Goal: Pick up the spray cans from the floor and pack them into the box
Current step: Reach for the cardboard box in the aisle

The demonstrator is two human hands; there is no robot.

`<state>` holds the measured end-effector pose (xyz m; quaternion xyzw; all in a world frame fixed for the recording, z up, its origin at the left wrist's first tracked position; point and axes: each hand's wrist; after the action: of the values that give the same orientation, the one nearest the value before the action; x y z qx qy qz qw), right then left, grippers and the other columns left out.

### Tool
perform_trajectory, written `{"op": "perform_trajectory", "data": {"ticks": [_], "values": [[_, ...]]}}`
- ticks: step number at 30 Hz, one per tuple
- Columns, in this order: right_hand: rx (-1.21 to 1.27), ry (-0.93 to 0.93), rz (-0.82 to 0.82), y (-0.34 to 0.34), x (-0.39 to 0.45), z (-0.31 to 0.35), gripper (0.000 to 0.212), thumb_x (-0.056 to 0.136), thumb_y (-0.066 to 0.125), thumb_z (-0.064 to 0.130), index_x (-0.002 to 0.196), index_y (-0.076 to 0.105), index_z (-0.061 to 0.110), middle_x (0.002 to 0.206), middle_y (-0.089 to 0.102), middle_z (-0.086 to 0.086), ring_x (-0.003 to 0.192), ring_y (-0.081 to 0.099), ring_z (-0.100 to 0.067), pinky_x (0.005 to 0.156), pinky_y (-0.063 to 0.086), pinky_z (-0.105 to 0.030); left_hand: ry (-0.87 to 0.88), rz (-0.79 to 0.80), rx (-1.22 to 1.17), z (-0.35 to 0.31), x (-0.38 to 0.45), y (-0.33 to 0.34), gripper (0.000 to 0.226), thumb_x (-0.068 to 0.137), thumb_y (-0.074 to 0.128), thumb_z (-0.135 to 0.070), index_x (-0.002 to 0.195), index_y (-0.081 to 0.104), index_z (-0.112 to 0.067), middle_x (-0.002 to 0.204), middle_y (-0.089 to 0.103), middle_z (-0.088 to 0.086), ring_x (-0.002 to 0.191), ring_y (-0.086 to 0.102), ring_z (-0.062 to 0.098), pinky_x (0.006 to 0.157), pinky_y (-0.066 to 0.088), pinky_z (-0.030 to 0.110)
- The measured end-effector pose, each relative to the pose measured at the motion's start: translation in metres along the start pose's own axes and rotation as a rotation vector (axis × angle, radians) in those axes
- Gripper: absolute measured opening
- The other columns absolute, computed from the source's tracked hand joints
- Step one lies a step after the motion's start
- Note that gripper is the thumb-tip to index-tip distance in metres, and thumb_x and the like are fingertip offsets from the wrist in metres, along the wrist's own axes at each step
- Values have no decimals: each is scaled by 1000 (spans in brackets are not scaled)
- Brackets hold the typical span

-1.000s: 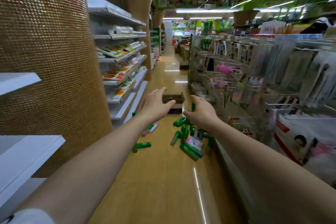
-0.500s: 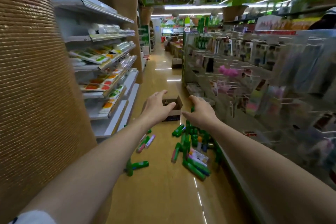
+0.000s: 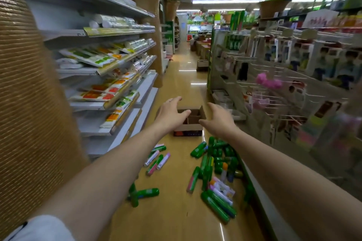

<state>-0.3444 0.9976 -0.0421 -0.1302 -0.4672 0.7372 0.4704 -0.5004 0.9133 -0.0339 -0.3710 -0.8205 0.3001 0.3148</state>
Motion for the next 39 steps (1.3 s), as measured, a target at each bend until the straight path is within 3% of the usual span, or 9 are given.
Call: {"op": "perform_trajectory", "data": {"ticks": [11,24,31,39], "values": [[7,3,56,33,170,-42,74,89,70,35,152,34,22,149,45,-4,134,46,-23,105,42,-38,-53,14,34,20,158,55,67,90,63,-50,149,39,-29,155,39,3,141,38,24,111,36,40],[11,51,68,151,387,-32,76,89,69,38,154,32,23,153,42,-3,137,43,-23,107,42,-40,-28,58,14,147,375,92,66,90,64,-47,149,40,-27,154,41,2,138,41,24,108,39,39],[17,116,46,198,504,-7,76,89,70,35,154,32,25,154,40,-1,133,48,-20,94,45,-31,-11,96,14,206,494,84,65,93,63,-44,150,38,-26,154,39,3,139,40,23,106,39,36],[-20,191,77,242,605,-15,76,88,72,35,153,33,26,153,42,-1,138,43,-20,105,44,-37,-22,175,-37,239,593,111,65,93,63,-42,151,36,-28,157,35,1,141,36,24,108,38,39]]}}
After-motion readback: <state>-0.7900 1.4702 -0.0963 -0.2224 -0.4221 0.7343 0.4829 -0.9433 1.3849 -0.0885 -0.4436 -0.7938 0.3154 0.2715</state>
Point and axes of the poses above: each hand's wrist, its own x-axis towards the middle knuckle, its own y-axis out of the palm, z = x × y
